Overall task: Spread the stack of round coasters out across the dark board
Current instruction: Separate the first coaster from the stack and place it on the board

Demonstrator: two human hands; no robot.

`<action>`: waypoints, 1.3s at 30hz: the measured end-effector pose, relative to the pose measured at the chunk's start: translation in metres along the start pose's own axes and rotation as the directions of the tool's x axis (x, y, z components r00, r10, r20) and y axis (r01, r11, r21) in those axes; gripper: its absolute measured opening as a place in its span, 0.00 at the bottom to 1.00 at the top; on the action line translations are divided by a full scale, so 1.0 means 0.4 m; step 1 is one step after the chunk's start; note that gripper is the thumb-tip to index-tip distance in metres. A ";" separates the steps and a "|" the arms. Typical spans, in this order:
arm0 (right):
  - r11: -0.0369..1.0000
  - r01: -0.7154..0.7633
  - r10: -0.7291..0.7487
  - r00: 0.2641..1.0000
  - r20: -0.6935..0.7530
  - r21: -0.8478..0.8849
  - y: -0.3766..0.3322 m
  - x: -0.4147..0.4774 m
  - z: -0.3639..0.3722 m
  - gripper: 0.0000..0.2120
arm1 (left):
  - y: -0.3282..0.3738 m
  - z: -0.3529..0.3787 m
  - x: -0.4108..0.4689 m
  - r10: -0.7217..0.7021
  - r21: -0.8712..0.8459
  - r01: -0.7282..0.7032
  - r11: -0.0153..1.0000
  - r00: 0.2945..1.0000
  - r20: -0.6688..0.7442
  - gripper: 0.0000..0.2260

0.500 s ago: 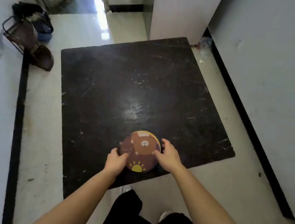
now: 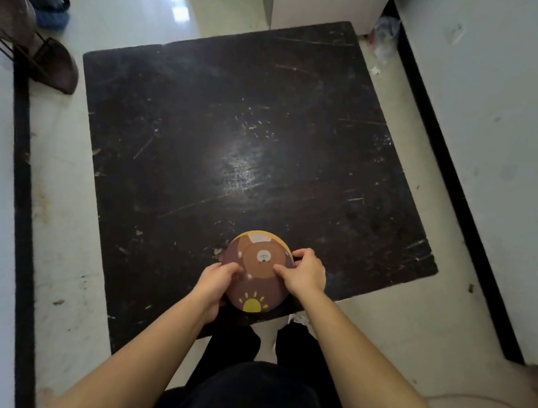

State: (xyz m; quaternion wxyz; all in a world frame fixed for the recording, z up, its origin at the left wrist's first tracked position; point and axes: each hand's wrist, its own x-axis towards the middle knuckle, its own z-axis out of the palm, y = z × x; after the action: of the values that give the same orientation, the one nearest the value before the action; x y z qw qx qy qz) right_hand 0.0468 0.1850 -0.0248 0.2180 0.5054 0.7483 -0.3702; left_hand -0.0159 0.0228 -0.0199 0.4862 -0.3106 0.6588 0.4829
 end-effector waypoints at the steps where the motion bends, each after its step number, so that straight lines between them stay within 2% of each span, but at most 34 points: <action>1: 0.999 -0.010 0.010 1.000 -0.005 0.045 0.004 0.004 0.000 0.23 | -0.005 0.004 0.001 0.008 0.006 -0.008 1.000 1.000 0.020 0.13; 5: 0.977 -0.024 0.020 1.000 0.023 0.213 0.031 0.016 -0.016 0.13 | -0.010 0.004 -0.007 0.061 -0.039 -0.059 0.998 0.996 0.058 0.12; 10: 0.889 -0.087 0.085 0.996 0.024 0.450 0.089 0.023 -0.033 0.06 | -0.006 0.007 -0.018 0.004 -0.157 0.004 0.988 0.999 0.052 0.23; 13: 0.945 0.022 -0.022 1.000 -0.002 0.328 0.108 0.012 -0.028 0.07 | -0.022 0.018 -0.024 0.000 -0.200 0.020 0.980 0.995 0.099 0.23; 16: 0.971 0.042 -0.053 0.998 0.042 0.236 0.106 -0.010 -0.013 0.23 | -0.038 0.027 -0.030 0.019 -0.267 0.021 0.964 0.989 0.148 0.21; 19: 0.992 0.027 -0.025 1.000 -0.015 0.123 0.098 -0.019 -0.001 0.29 | -0.046 0.031 -0.029 0.017 -0.302 0.036 0.953 0.985 0.173 0.19; 21: 0.993 0.008 -0.003 0.999 -0.041 0.120 0.100 -0.010 0.000 0.26 | -0.050 0.038 -0.028 0.014 -0.305 0.048 0.951 0.980 0.199 0.20; 28: 0.964 -0.001 -0.006 1.000 0.029 0.265 0.123 0.029 -0.027 0.09 | -0.070 0.070 -0.031 0.012 -0.342 0.058 0.938 0.980 0.199 0.23; 33: 0.951 0.127 -0.105 0.990 -0.091 0.281 0.143 0.012 -0.037 0.07 | -0.077 0.100 -0.034 -0.035 -0.422 0.147 0.894 0.964 0.262 0.33; 35: 0.934 0.139 -0.105 0.987 -0.120 0.329 0.153 0.006 -0.043 0.07 | -0.081 0.108 -0.033 -0.051 -0.436 0.164 0.885 0.965 0.259 0.34; 38: 0.907 0.105 -0.074 0.993 -0.091 0.408 0.170 0.012 -0.058 0.03 | -0.080 0.106 -0.030 -0.053 -0.422 0.166 0.891 0.962 0.267 0.31; 39: 0.915 0.110 -0.083 0.993 -0.087 0.389 0.173 0.014 -0.063 0.02 | -0.078 0.104 -0.029 -0.051 -0.413 0.167 0.895 0.960 0.276 0.31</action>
State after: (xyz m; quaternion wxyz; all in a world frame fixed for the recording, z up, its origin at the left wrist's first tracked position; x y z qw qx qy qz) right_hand 0.1095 0.2227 -0.0359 0.0676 0.5138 0.6899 -0.5055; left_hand 0.0296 0.0506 -0.0218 0.5132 -0.3817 0.4478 0.6248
